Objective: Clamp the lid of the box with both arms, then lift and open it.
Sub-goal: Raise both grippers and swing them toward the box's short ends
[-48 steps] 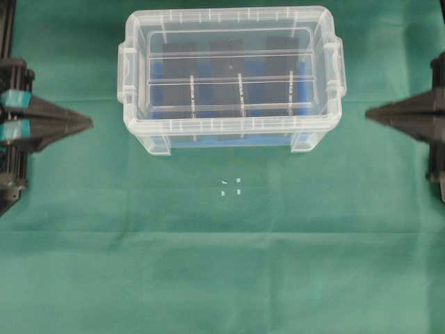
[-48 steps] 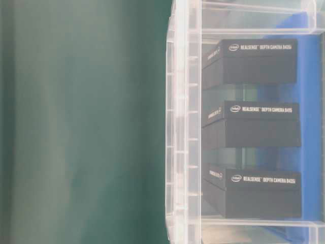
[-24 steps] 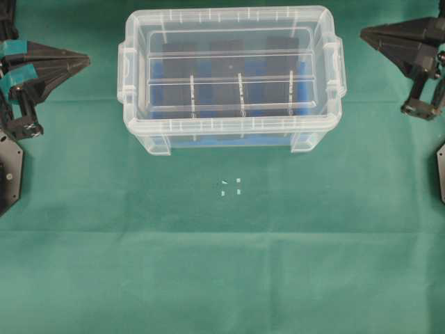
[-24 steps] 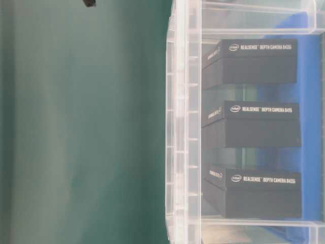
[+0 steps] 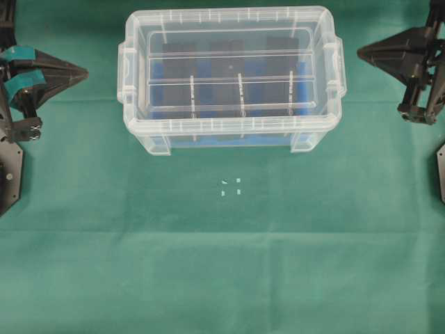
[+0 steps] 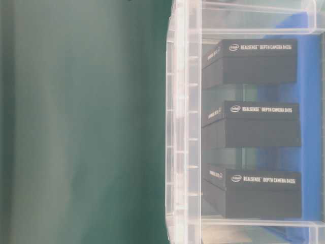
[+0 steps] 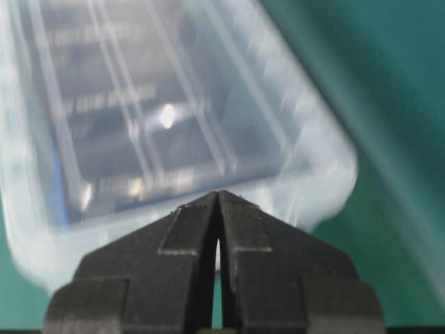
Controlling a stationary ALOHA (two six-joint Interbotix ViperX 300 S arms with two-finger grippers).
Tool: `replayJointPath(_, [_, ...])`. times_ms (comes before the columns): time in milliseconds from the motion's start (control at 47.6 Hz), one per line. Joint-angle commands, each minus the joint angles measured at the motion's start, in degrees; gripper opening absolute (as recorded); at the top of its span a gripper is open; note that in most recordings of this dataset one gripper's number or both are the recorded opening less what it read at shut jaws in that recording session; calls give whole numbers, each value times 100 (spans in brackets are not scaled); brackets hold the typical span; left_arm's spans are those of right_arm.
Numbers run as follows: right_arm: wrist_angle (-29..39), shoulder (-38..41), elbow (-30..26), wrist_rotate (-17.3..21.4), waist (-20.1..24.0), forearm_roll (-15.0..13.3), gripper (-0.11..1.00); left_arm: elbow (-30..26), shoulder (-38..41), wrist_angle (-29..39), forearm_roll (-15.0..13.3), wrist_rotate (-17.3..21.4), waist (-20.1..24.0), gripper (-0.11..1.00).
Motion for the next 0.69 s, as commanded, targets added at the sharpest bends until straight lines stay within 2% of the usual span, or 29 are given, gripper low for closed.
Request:
replayJointPath(0, [835, 176, -343, 26, -35, -9, 0, -325, 44, 642, 18, -18, 18, 1])
replayJointPath(147, [1890, 563, -589, 26, -35, -9, 0, -545, 53, 1617, 18, -18, 18, 1])
replayJointPath(315, [2619, 905, -835, 26, -35, -26, 0, -677, 53, 2514, 18, -18, 18, 1])
replayJointPath(462, [2936, 993, -976, 35, -35, -114, 0, -686, 53, 2936, 26, -9, 18, 1])
replayJointPath(672, [2979, 993, -1011, 35, -35, -149, 0, -677, 53, 2997, 44, 0, 18, 1])
